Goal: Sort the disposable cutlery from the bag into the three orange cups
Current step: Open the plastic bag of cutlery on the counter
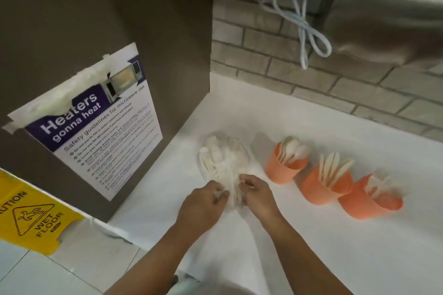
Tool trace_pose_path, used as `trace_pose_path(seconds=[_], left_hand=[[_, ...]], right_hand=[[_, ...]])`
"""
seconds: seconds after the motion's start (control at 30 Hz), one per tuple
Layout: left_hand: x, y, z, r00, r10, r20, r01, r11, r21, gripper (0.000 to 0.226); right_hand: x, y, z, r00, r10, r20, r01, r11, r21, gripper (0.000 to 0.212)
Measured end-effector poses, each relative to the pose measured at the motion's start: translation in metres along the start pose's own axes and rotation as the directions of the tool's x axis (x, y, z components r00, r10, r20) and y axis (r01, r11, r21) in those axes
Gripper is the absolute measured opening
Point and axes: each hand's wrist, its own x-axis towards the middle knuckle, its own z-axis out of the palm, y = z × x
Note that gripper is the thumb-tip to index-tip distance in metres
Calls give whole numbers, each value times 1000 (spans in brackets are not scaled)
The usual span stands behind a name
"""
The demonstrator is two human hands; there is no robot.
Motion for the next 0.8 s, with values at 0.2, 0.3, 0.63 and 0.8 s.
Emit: trace_pose_path(seconds=[0.2,0.3,0.63,0.8], left_hand=[[-5,5,-9,926,54,-375,-74,996,-40,43],[-2,17,3,980,18,-200,-27,999,-42,57],[-51,50,59,989,146,-23,-144,987,78,44],[-67,78,82,978,199,58,-205,970,133,32]], right_hand=[[-48,27,-11,985,-156,-71,134,959,-248,46],[-68,33,-12,978,-207,34,208,936,-285,44],[-114,80,-52,958,-272,-93,230,919,-322,12],[-128,97,-84,927,-290,-240,226,939,-259,16]])
